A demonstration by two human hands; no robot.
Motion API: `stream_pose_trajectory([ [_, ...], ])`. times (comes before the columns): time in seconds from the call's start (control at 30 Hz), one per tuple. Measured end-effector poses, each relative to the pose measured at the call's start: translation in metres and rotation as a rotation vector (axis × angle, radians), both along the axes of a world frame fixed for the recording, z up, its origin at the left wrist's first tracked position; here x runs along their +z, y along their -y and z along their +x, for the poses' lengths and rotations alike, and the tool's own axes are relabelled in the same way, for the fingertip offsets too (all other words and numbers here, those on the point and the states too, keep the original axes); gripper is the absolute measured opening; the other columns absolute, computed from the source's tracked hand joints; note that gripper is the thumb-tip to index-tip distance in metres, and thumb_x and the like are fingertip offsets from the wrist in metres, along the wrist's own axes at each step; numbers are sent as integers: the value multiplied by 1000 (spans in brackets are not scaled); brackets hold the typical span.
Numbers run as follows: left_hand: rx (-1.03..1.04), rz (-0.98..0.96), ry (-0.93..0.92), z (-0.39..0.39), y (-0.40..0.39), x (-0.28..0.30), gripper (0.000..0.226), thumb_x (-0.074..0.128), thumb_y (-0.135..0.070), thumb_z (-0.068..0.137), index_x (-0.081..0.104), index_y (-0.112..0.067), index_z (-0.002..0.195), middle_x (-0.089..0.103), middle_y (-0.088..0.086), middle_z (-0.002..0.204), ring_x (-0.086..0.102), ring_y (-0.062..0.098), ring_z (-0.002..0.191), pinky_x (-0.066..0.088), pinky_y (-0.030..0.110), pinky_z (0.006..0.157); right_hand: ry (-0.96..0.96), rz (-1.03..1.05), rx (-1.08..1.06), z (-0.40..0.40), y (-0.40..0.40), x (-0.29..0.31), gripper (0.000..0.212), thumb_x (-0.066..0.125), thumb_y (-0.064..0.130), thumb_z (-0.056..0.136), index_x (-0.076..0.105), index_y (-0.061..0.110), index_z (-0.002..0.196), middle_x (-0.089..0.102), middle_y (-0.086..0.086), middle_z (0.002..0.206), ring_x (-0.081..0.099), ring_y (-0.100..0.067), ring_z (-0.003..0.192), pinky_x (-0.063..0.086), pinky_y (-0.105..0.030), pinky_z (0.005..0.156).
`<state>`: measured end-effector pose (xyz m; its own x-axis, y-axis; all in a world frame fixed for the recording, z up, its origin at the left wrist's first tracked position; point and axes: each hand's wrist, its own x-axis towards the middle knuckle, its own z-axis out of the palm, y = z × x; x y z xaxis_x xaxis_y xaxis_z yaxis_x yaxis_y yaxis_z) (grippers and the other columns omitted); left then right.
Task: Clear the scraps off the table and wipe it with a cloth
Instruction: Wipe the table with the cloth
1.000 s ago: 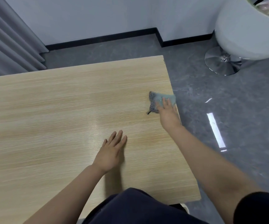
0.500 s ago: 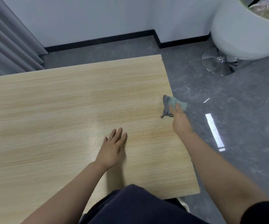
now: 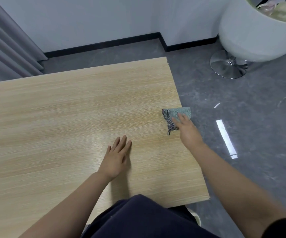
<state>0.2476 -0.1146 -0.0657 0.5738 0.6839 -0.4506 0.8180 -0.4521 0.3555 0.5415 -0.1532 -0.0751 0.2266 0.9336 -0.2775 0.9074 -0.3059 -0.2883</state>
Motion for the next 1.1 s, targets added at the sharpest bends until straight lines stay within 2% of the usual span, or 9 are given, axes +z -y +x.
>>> stream_pose_trajectory([
  [0.17, 12, 9, 4, 0, 2, -2, 61, 33, -9, 98, 5, -21, 151, -13, -3, 156, -14, 21, 145, 1, 46, 117, -4, 56, 84, -45, 20, -2, 79, 36, -17, 84, 17, 22, 149, 6, -7, 158, 4, -23, 146, 23, -45, 114],
  [0.3, -13, 13, -13, 0, 3, -3, 60, 34, -13, 99, 5, -20, 151, -12, 0, 157, -13, 24, 145, 3, 48, 116, -154, 37, 490, -66, 45, 6, 73, 37, -16, 87, 25, 24, 147, 4, -3, 157, -2, -19, 145, -2, -30, 115],
  [0.4, -36, 19, -38, -3, 6, -2, 59, 34, -19, 100, 4, -21, 151, -12, 0, 158, -13, 23, 145, 4, 46, 116, -90, 26, 262, -28, 35, 2, 77, 36, -18, 83, 27, 25, 147, 9, -5, 158, 12, -22, 145, 23, -33, 115],
  [0.53, -37, 21, -30, -7, 10, -3, 58, 34, -24, 101, 4, -23, 151, -11, -1, 158, -13, 22, 145, 4, 45, 116, -35, 12, -158, 1, 27, -4, 83, 33, -24, 80, 23, 22, 149, 7, -7, 158, 15, -23, 144, 35, -40, 108],
  [0.63, -46, 35, -33, -9, 13, -5, 57, 32, -26, 102, 3, -23, 151, -12, -1, 158, -13, 22, 145, 4, 45, 116, 36, 12, -129, -17, 33, -9, 80, 34, -22, 82, 20, 19, 149, 6, -9, 158, 8, -24, 145, 26, -40, 114],
  [0.73, -56, 37, -41, -10, 15, -5, 57, 32, -29, 102, 4, -22, 151, -12, 0, 158, -14, 22, 145, 3, 45, 117, 42, 46, 137, -46, 47, -11, 79, 39, -19, 80, 22, 16, 148, 13, -11, 156, 12, -30, 145, 12, -39, 118],
  [0.87, -50, 49, -25, -12, 19, -6, 58, 34, -30, 101, 6, -21, 151, -11, 1, 158, -13, 23, 145, 3, 45, 116, 59, 125, 391, -75, 78, -11, 46, 36, 28, 94, 45, 21, 139, 34, -6, 149, 29, -25, 140, 8, -40, 118],
  [1.0, -45, 58, -22, -14, 27, -8, 58, 33, -30, 101, 7, -21, 151, -11, 1, 158, -14, 23, 145, 3, 46, 117, 84, 152, 293, -78, 76, -4, 63, 11, 57, 96, 60, 29, 124, 49, -1, 140, 41, -23, 134, 23, -46, 112],
  [1.1, -35, 60, -7, -16, 31, -9, 57, 32, -30, 101, 6, -22, 151, -11, 1, 158, -14, 23, 145, 2, 45, 117, 78, 62, 262, -84, 61, -2, 62, 11, 63, 91, 28, 37, 144, 13, 4, 155, 7, -19, 145, 3, -44, 117],
])
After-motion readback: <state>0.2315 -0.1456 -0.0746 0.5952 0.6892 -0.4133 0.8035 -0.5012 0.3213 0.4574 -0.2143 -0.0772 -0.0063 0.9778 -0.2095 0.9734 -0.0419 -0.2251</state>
